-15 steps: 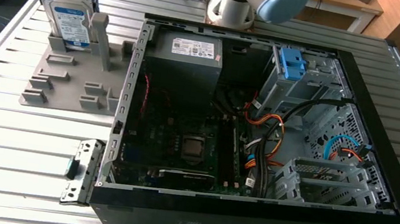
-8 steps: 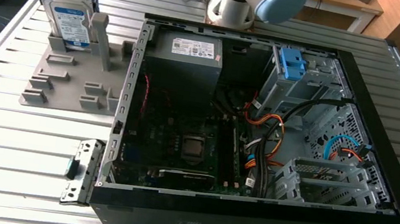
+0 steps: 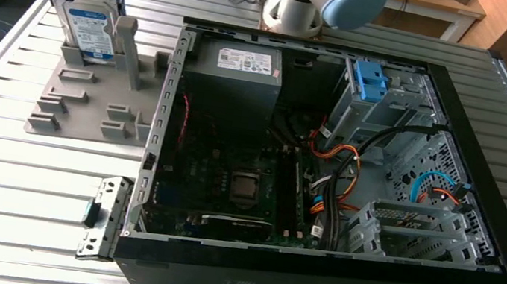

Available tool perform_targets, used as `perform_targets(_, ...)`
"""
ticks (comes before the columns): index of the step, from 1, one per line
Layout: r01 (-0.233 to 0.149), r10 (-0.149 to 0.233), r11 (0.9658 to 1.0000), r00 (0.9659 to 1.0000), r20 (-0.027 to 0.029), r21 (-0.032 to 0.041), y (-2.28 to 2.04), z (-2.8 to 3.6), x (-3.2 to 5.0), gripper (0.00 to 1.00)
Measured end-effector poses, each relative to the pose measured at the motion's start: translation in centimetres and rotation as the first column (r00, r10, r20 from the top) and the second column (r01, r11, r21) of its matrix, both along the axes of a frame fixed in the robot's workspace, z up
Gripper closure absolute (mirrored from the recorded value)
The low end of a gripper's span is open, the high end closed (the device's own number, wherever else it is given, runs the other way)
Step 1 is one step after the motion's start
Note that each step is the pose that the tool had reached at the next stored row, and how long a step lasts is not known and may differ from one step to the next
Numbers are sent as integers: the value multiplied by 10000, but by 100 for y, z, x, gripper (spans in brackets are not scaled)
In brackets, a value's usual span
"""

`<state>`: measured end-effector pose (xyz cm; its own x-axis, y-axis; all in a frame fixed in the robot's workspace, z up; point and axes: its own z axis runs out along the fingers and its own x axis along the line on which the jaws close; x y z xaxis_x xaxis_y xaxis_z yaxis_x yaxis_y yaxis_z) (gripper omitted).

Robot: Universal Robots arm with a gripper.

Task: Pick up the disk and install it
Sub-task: 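Reach for the disk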

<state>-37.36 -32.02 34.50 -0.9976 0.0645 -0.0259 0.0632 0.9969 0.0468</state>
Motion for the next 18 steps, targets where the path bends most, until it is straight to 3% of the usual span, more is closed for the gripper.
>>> perform_targets(7, -115, 115, 9999, 9999, 0, -9, 117, -127, -1, 89)
perform_targets(11, -170, 170, 9998, 9999, -3, -122, 185, -171, 0, 89)
perform_targets(18, -171, 171, 9998, 9999, -2, -125, 199, -173, -1, 89)
